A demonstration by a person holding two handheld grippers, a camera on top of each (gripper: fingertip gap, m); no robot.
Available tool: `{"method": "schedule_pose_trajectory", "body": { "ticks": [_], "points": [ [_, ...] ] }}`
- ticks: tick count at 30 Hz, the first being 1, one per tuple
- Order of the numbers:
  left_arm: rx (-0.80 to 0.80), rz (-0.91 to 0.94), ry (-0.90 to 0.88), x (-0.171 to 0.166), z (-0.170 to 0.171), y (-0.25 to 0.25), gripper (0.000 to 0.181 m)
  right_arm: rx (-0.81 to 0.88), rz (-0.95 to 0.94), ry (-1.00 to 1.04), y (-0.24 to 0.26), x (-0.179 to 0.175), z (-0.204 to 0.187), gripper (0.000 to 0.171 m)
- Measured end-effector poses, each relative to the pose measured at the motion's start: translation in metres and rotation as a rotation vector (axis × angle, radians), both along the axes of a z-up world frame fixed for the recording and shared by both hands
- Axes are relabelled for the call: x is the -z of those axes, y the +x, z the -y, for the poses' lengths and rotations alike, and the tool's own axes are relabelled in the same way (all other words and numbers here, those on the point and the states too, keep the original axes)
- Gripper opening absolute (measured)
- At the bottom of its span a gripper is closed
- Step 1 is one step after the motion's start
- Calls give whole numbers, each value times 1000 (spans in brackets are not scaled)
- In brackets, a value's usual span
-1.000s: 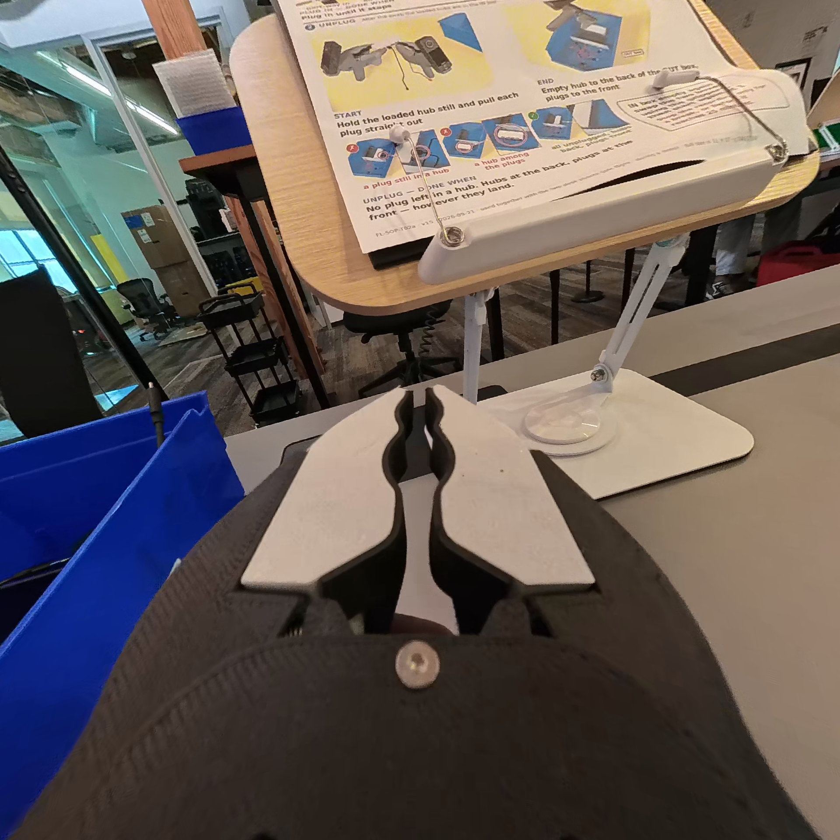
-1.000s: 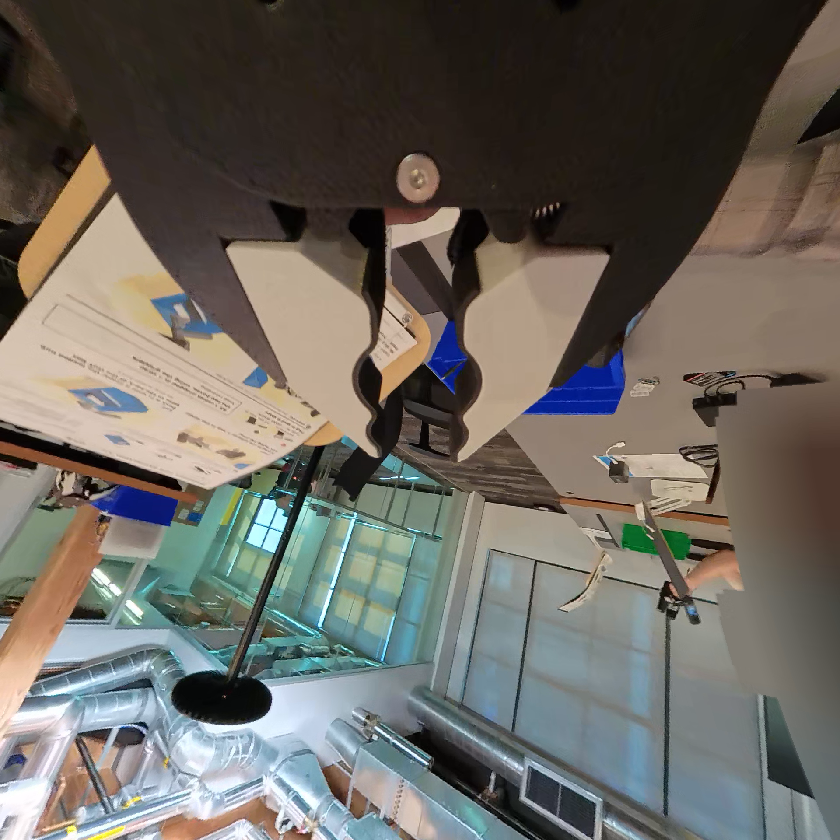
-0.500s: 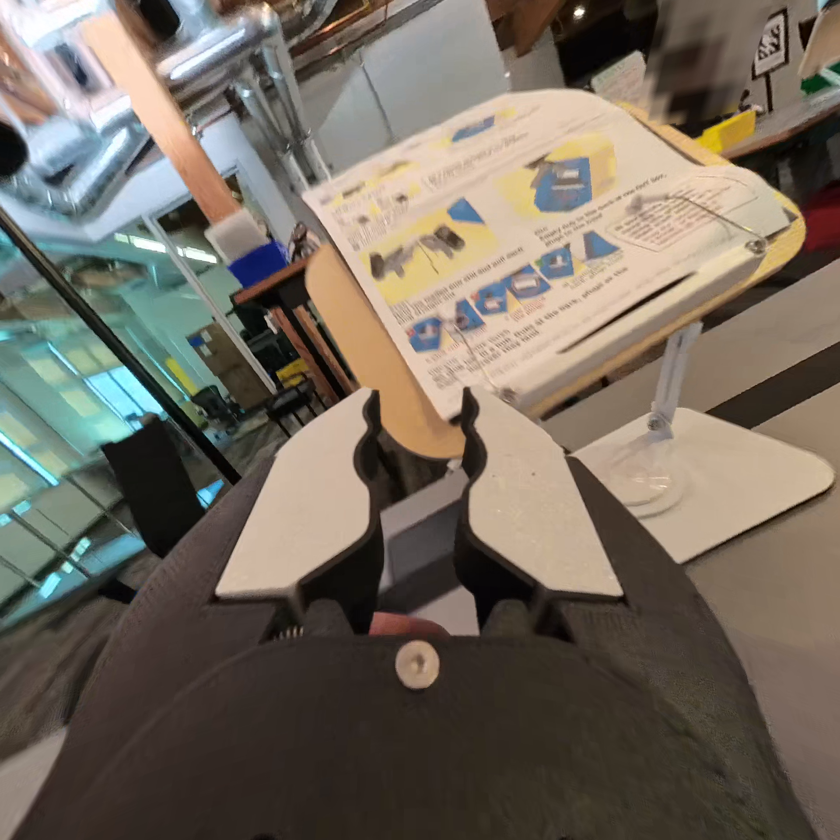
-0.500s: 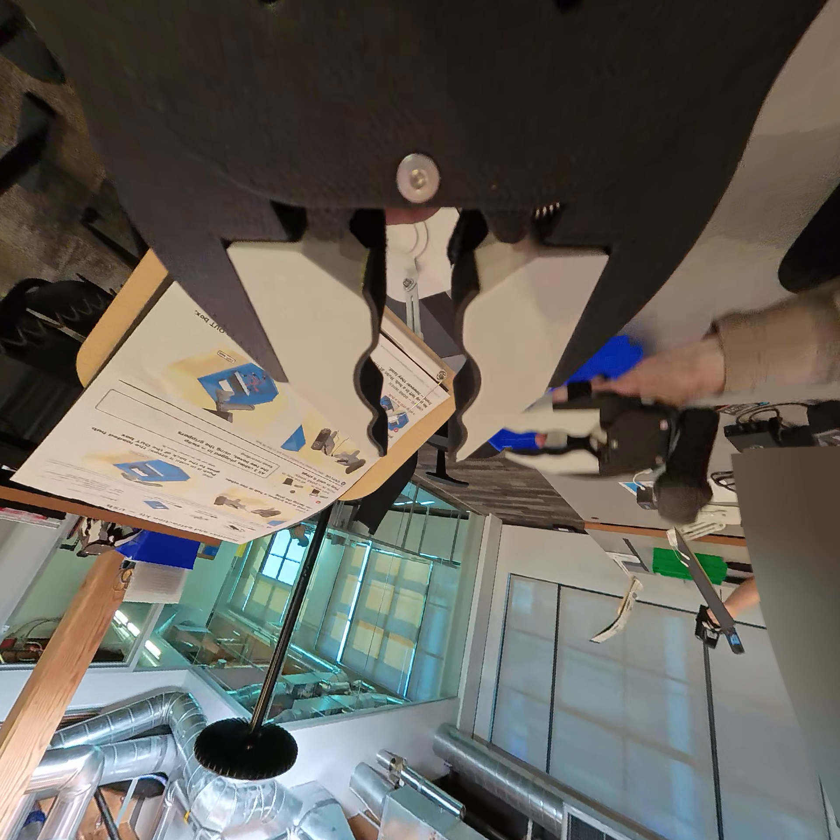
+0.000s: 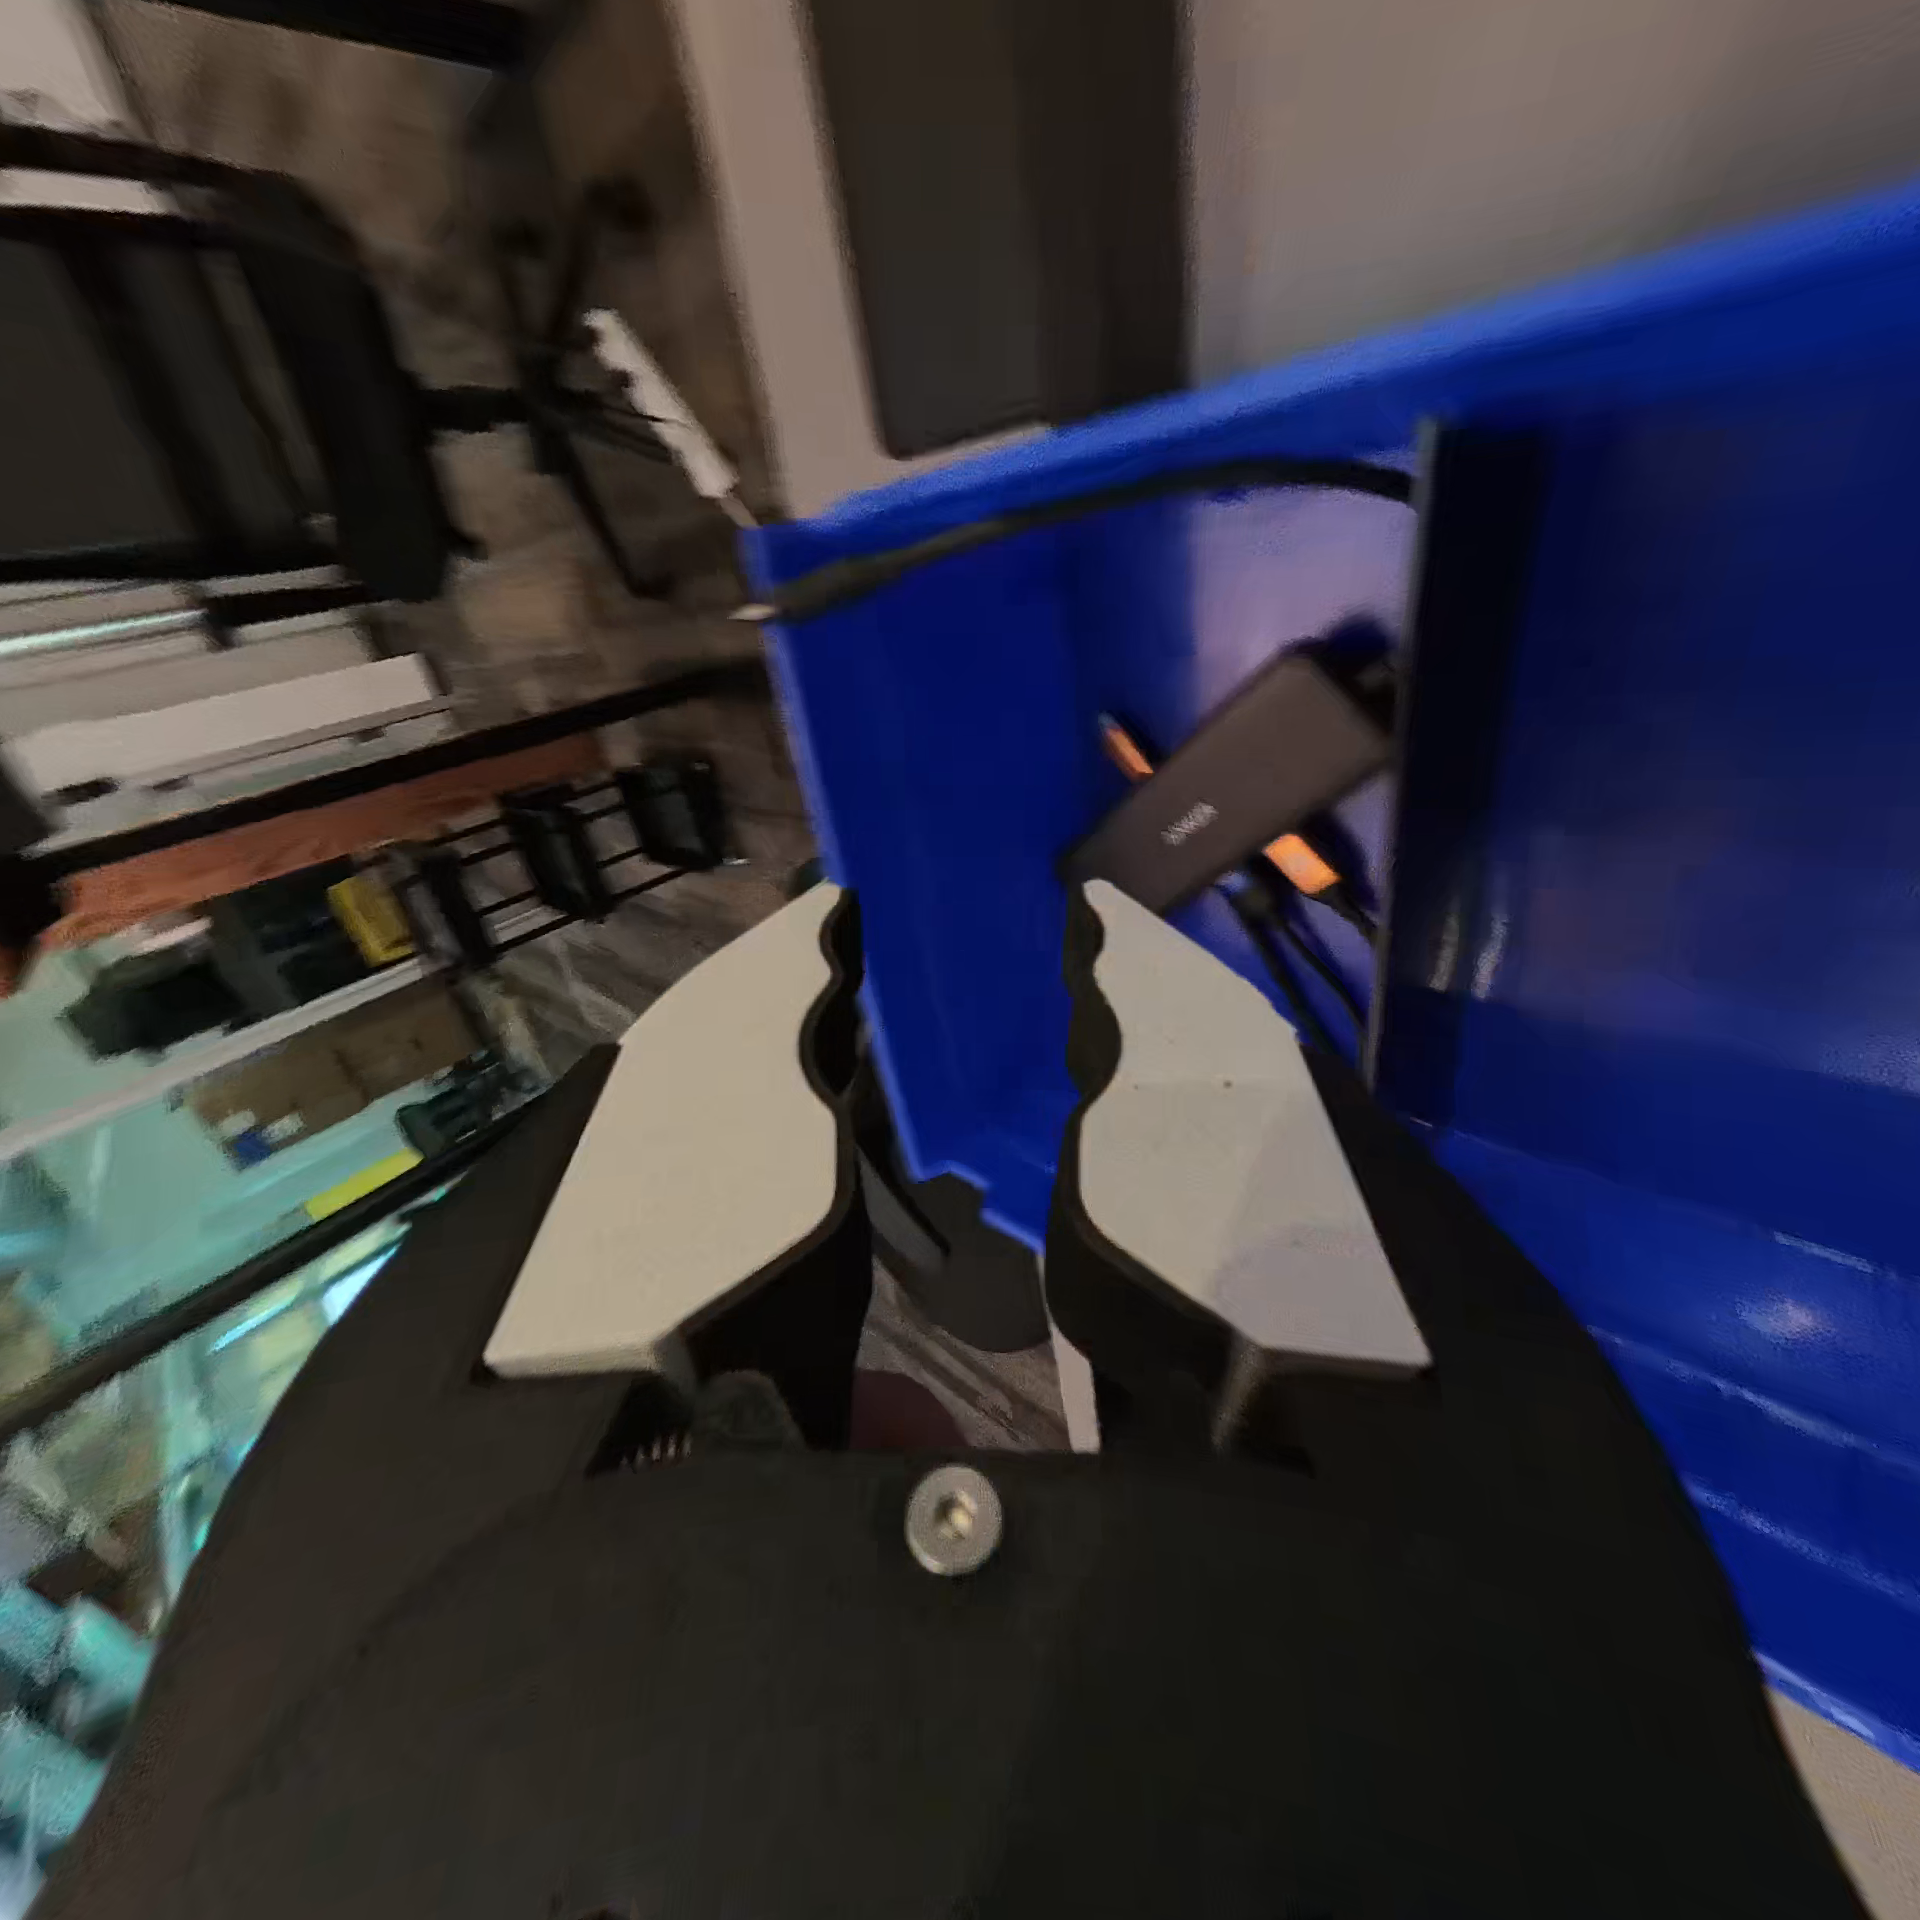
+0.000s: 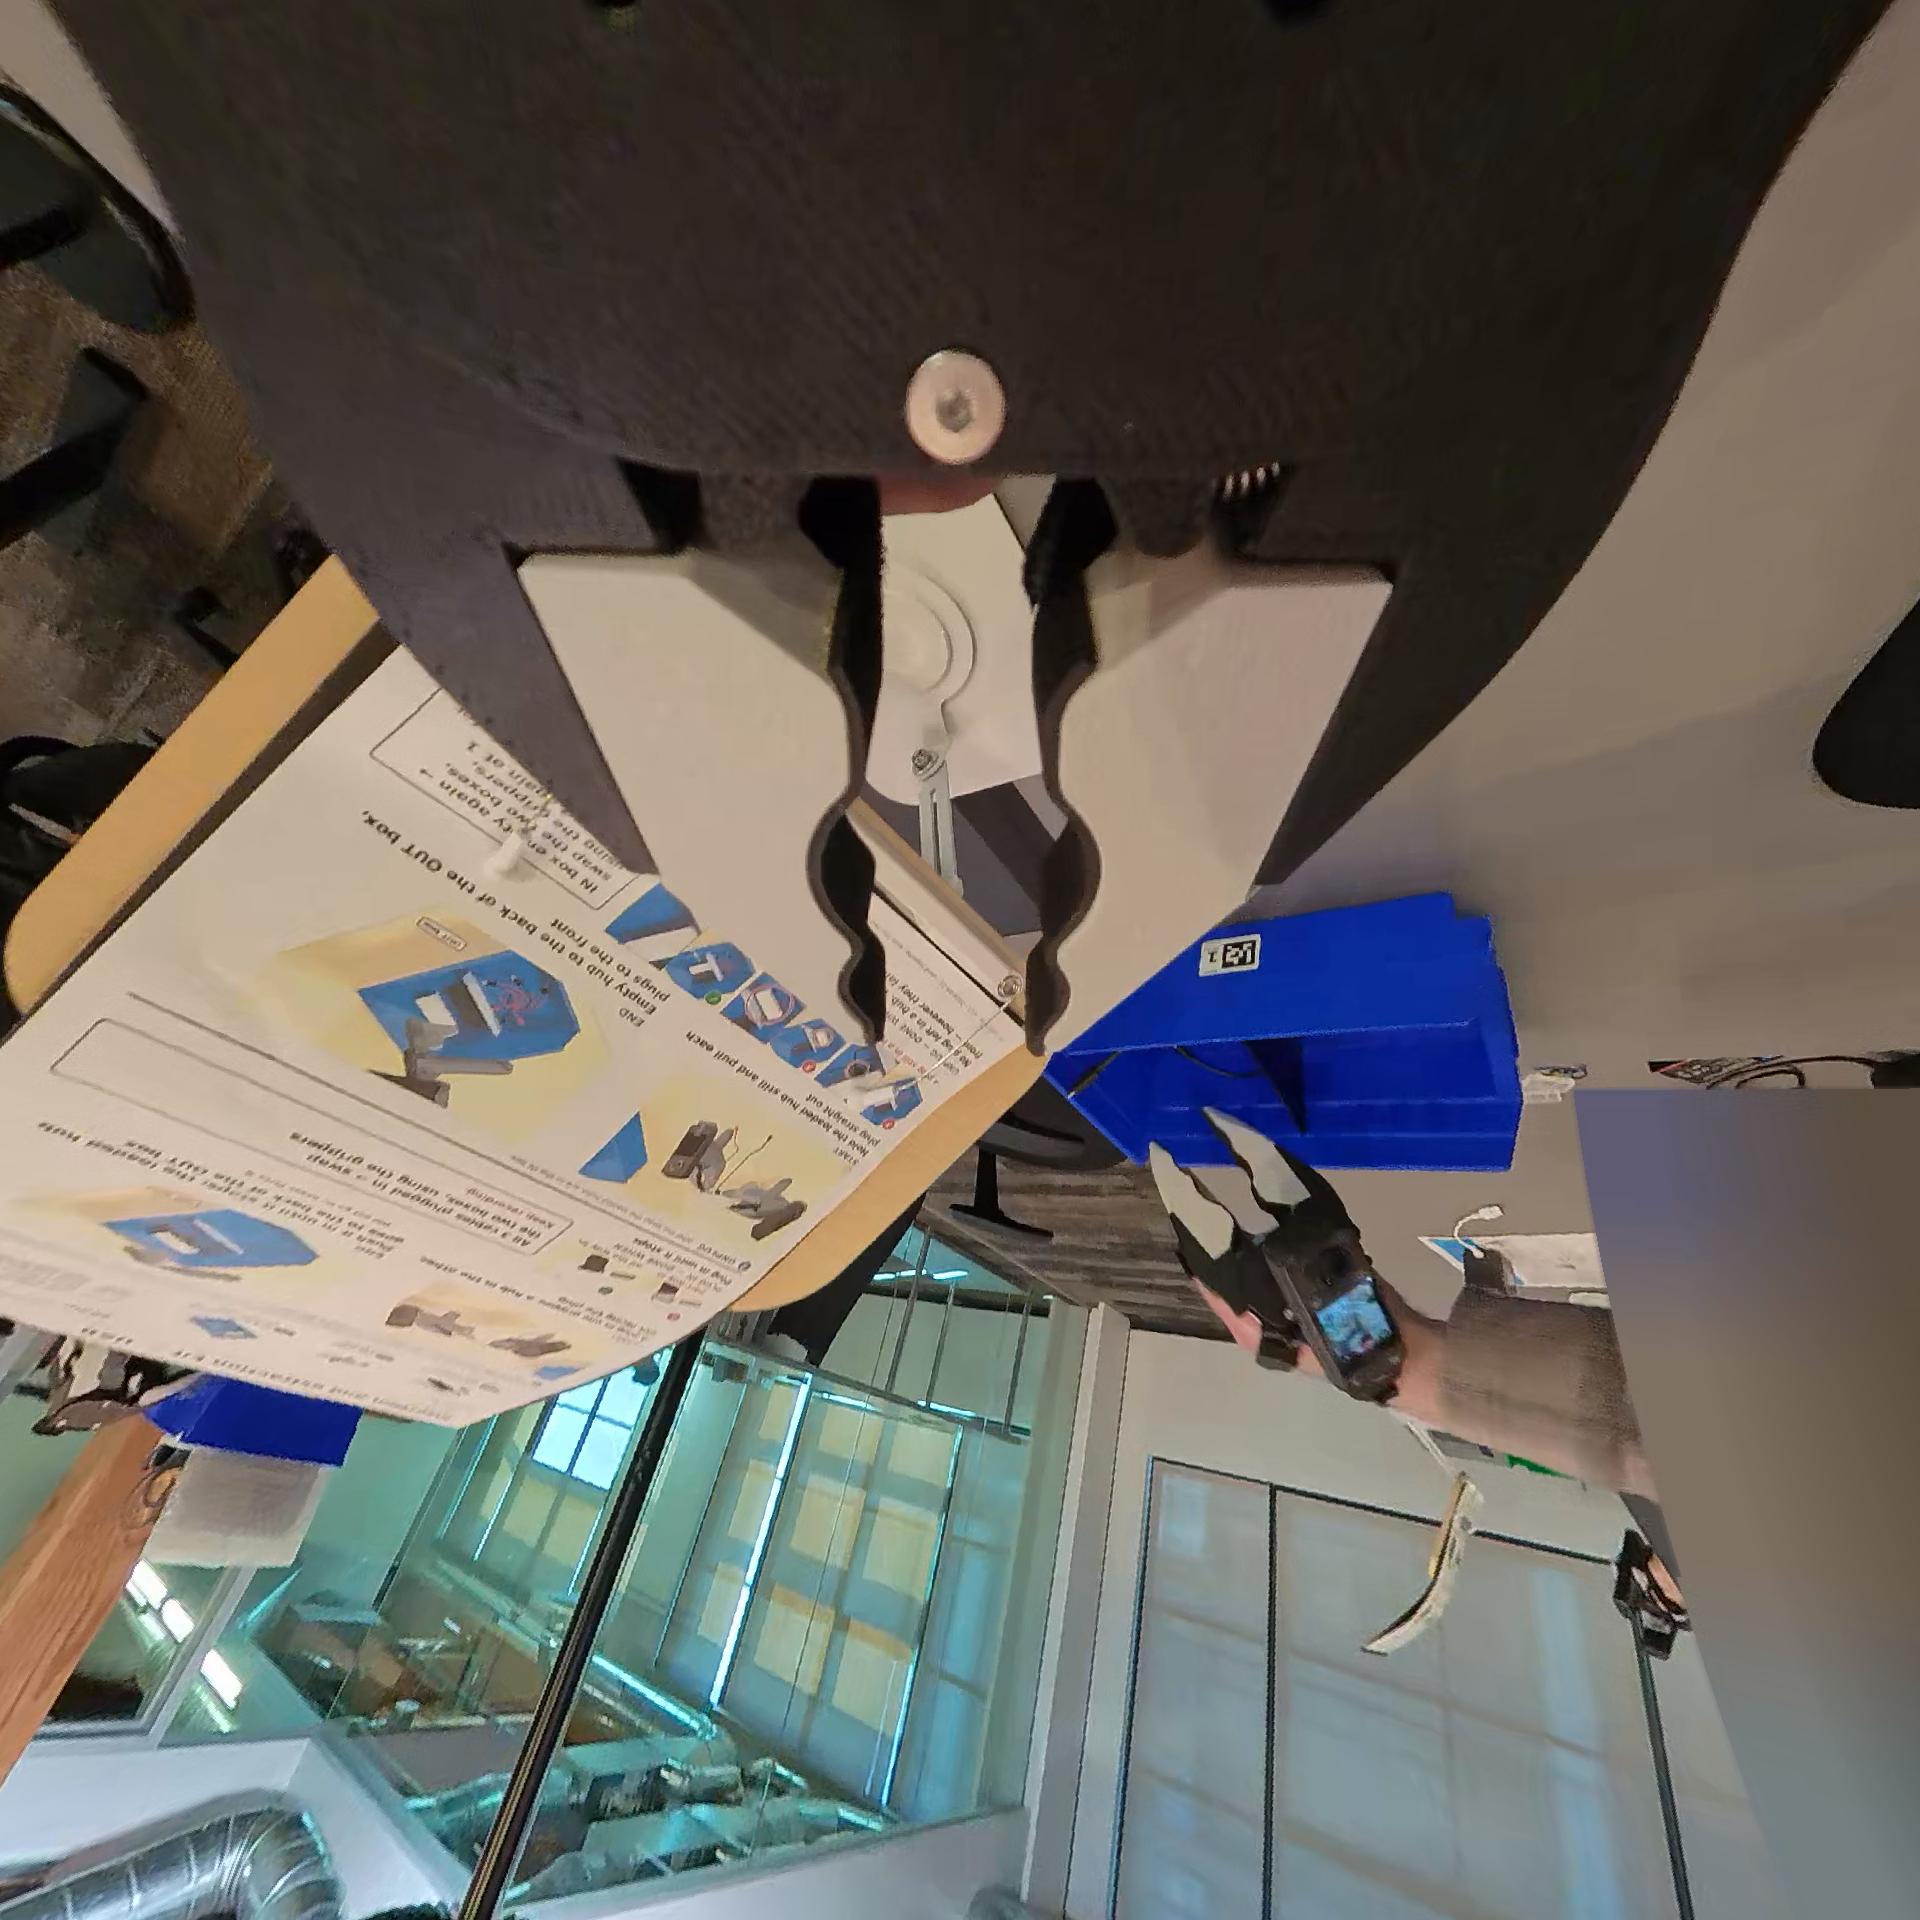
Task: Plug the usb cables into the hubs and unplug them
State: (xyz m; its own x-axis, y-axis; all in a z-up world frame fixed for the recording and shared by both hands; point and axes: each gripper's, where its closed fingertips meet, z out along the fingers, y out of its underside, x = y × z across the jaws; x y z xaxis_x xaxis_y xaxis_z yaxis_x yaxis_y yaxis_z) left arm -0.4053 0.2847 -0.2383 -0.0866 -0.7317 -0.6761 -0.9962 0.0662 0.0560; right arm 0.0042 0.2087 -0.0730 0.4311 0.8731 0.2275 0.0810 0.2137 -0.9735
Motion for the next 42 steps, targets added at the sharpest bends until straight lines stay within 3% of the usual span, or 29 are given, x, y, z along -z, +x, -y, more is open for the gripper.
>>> {"method": "schedule_pose_trajectory", "body": {
  "ticks": [3,7,14,25,28,35,42],
  "points": [
    [75,-215,-166,47,-2,-20,43,1,25,-22,-2,13,-7,24],
    [126,-304,-330,83,-8,-24,48,-12,33,-59,-5,28,-15,25],
    [140,-276,-536,117,-8,-14,55,-21,33,-121,-2,50,-30,25],
    [273,-352,-612,133,-10,-25,64,-52,21,-158,-5,62,-33,25],
    [249,-407,-625,125,-15,-30,61,-56,34,-167,-7,68,-34,26],
    [119,-256,-711,138,-8,-22,74,-54,36,-180,-6,73,-37,25],
    [40,-166,-721,137,5,-21,59,-44,21,-170,1,67,-37,25]
  ]
}}
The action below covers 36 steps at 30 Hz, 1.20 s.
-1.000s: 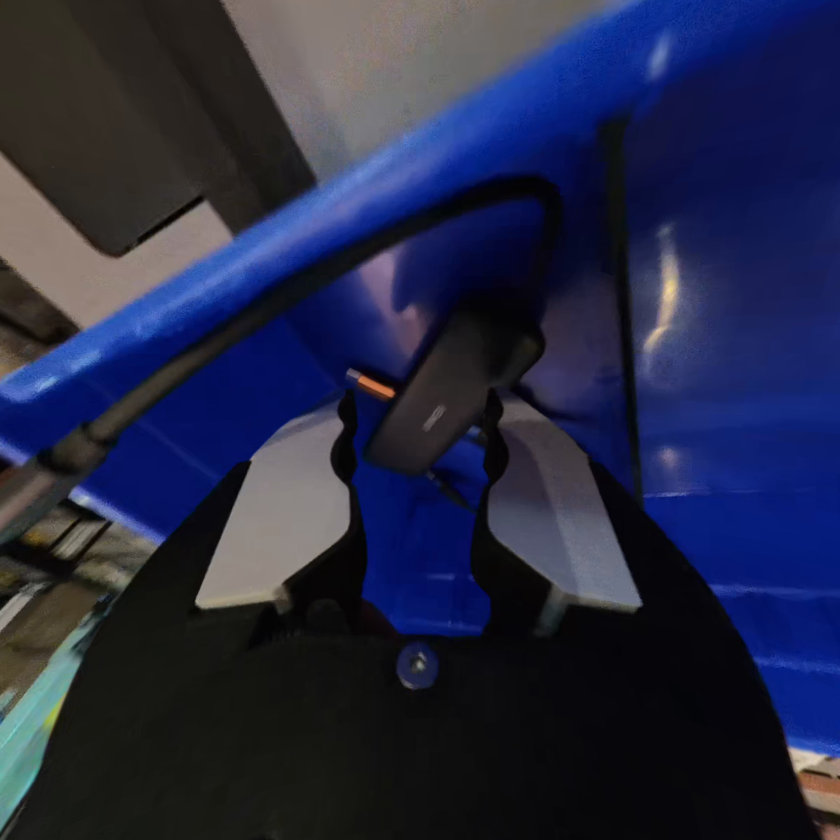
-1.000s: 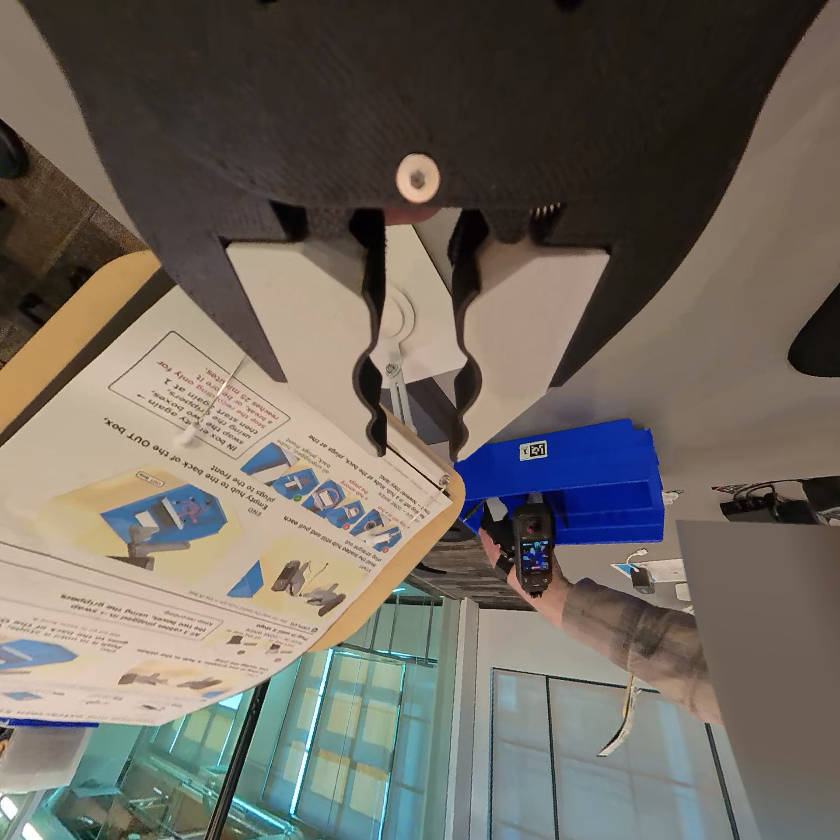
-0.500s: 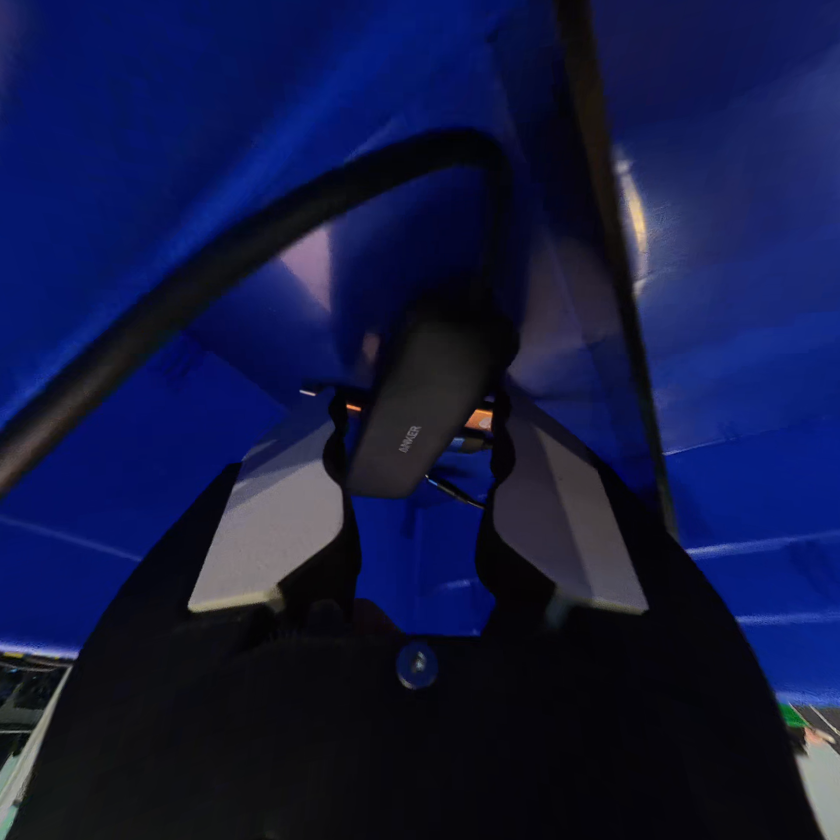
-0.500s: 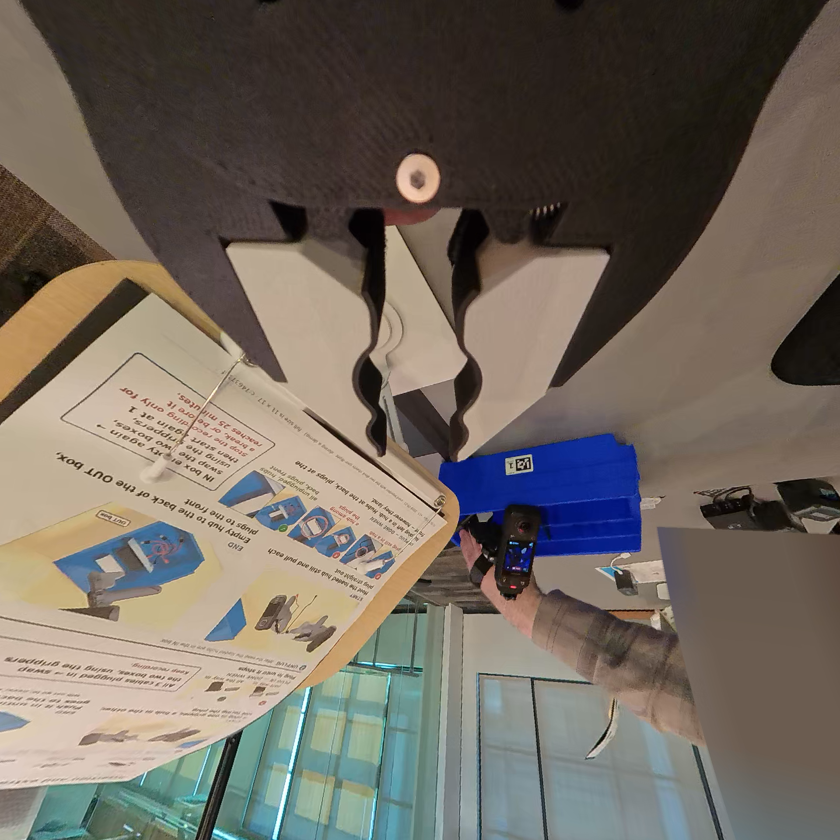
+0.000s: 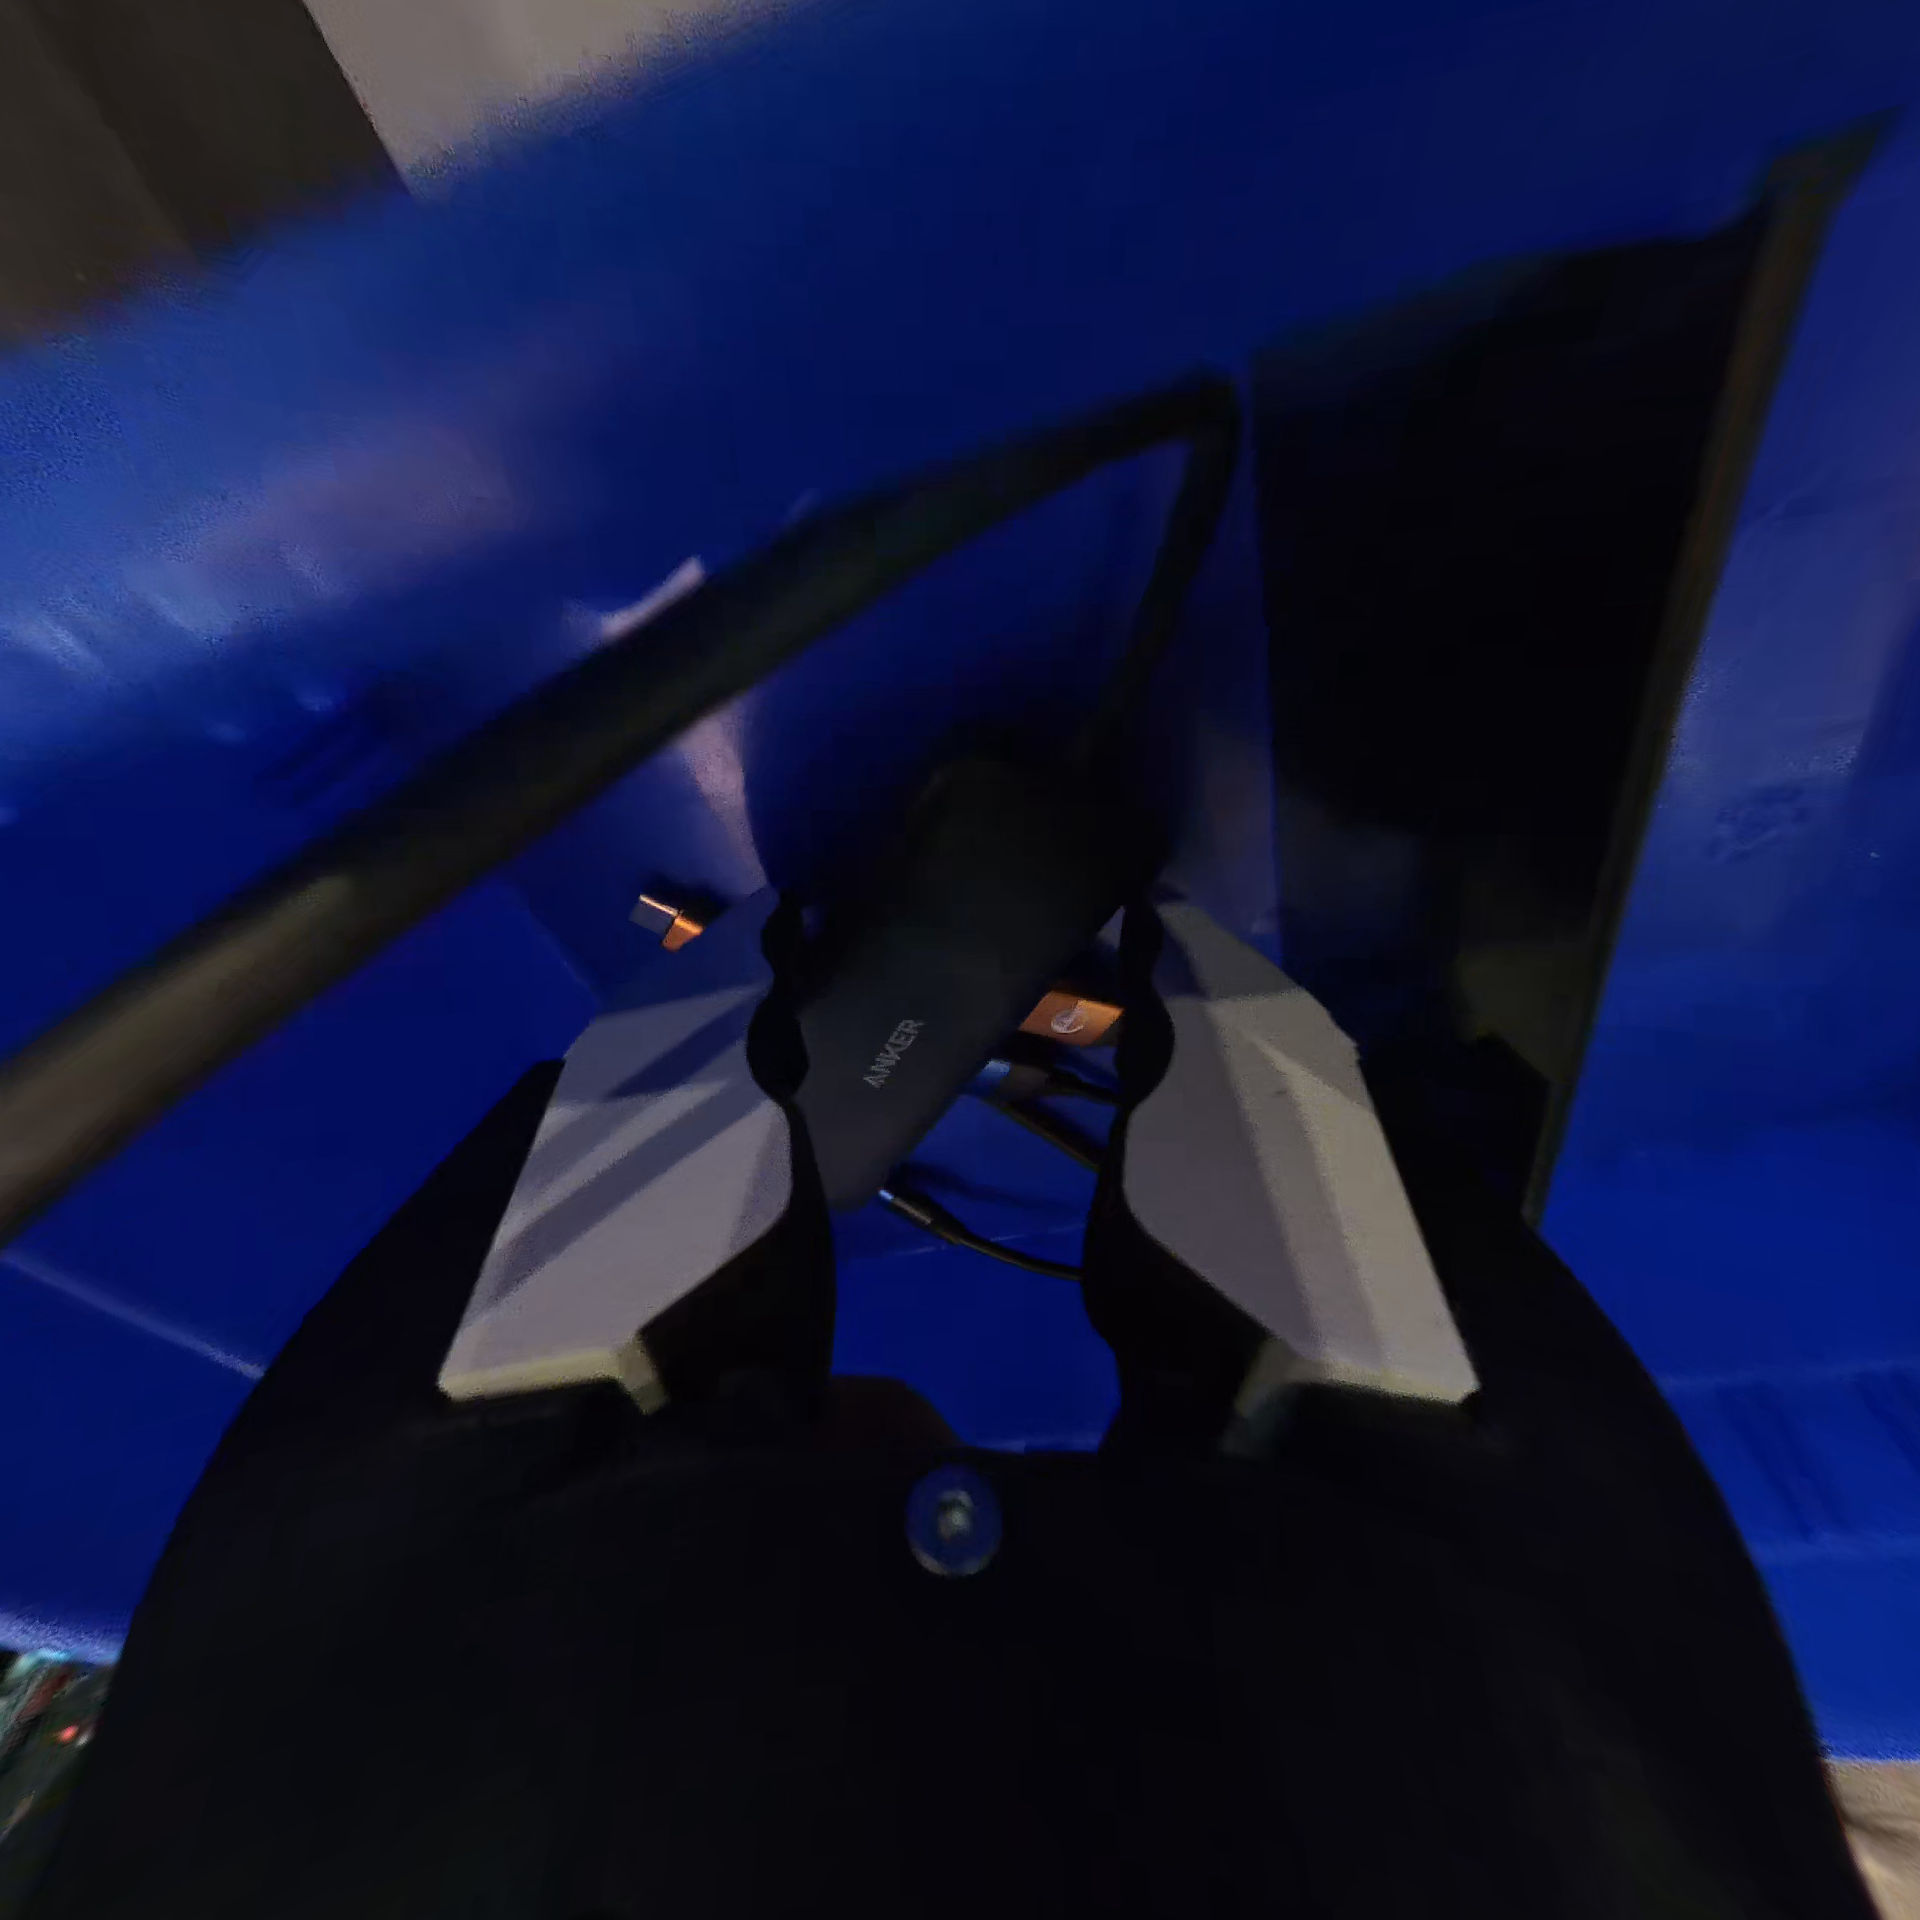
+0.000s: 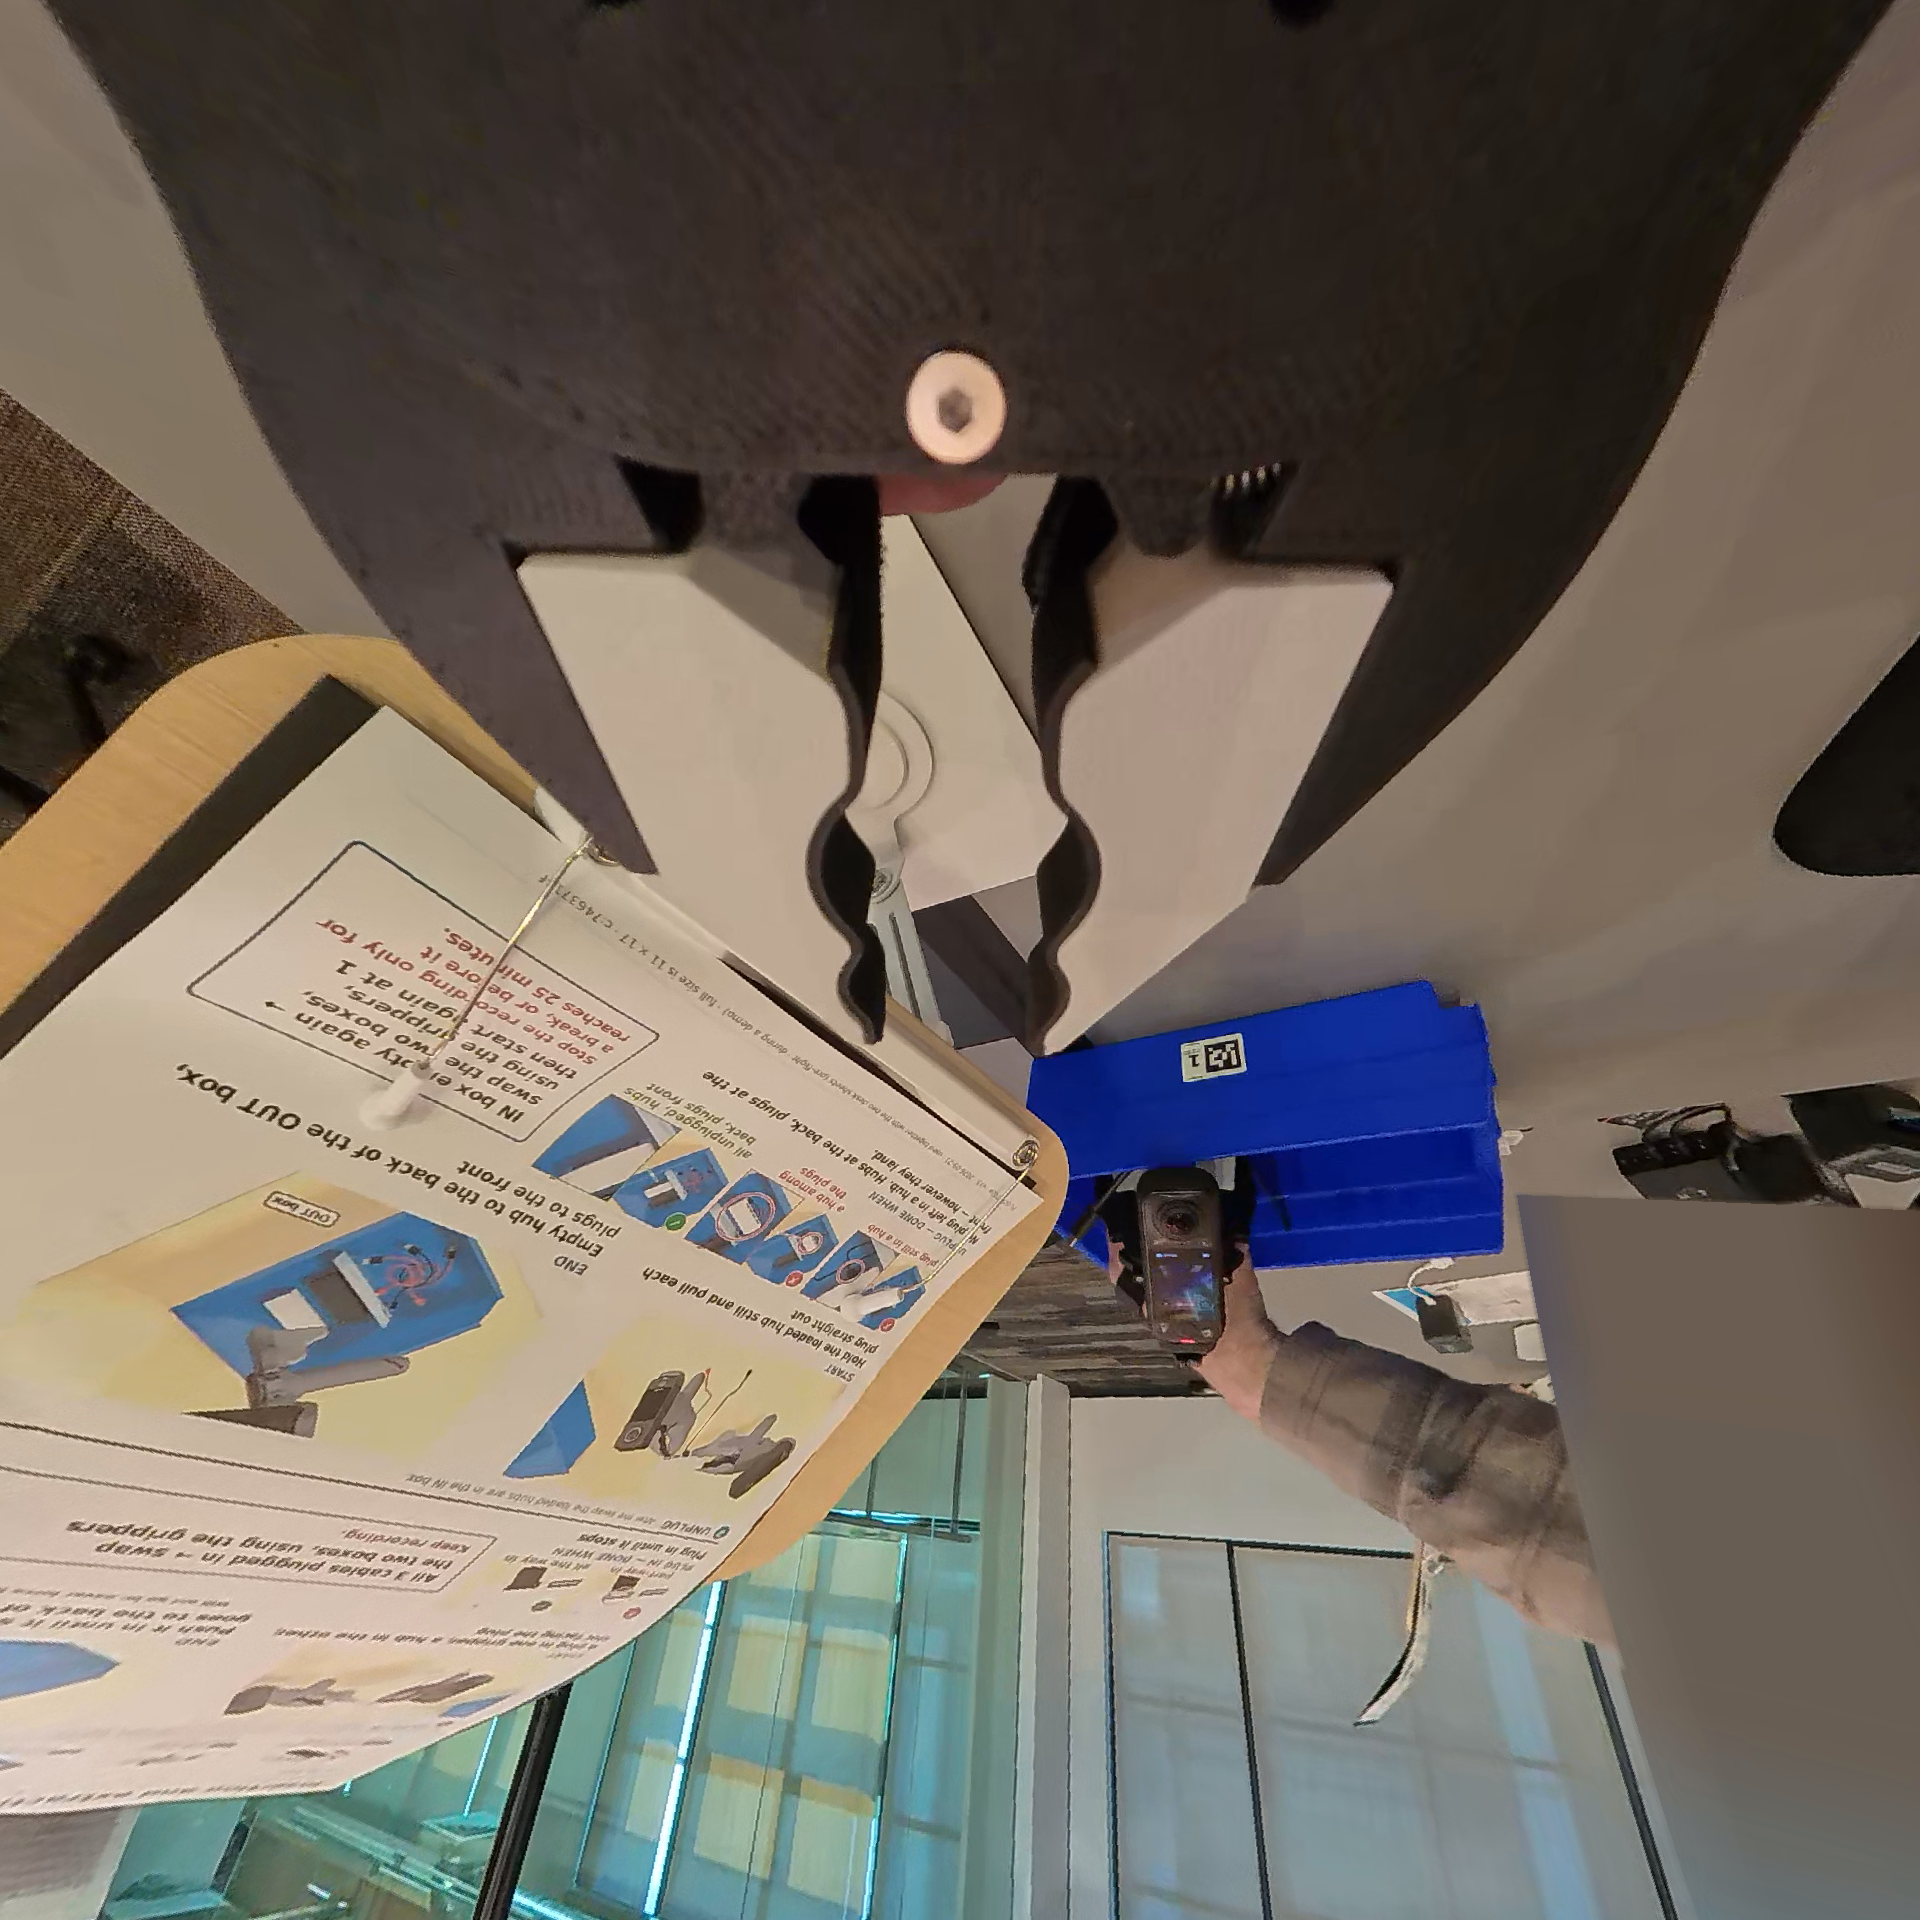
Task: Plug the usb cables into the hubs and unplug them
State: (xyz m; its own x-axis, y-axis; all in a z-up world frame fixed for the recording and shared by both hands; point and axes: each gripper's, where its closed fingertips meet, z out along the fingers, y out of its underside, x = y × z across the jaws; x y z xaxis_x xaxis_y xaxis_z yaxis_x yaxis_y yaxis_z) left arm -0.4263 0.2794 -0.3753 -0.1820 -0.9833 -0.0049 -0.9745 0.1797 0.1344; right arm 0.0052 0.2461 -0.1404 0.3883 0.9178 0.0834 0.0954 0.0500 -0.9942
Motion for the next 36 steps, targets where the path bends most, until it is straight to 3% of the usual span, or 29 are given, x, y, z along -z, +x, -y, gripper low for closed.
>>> {"method": "schedule_pose_trajectory", "body": {
  "ticks": [20,36],
  "points": [
    [-112,198,389,-30,-11,0,50,-34,-7,-1,-7,-2,6,25],
    [-181,425,890,-108,-29,6,49,-55,16,28,-21,-3,15,28]
  ]
}}
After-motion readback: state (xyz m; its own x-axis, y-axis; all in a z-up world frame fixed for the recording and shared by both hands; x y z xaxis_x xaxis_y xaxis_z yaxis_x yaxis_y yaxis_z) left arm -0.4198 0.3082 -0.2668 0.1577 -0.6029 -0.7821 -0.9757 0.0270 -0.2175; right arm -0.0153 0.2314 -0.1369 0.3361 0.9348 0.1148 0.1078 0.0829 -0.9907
